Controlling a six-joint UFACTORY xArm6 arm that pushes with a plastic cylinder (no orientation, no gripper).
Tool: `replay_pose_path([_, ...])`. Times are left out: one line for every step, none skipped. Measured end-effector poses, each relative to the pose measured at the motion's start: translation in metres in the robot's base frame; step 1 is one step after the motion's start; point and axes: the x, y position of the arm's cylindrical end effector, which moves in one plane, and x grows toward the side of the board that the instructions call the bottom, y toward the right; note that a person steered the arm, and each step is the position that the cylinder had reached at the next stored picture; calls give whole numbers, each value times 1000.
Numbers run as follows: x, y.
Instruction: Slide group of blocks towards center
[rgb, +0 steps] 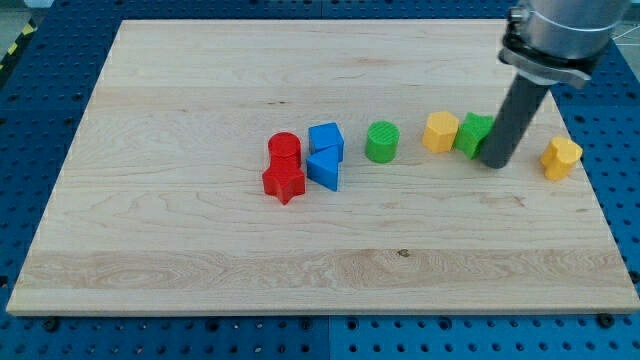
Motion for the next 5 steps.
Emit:
replay_pose_path([-5, -45])
replay_pose_path([-6, -85])
replay_pose_path([8, -86])
replay_pose_path([30, -18])
replay_pose_path([-5, 39])
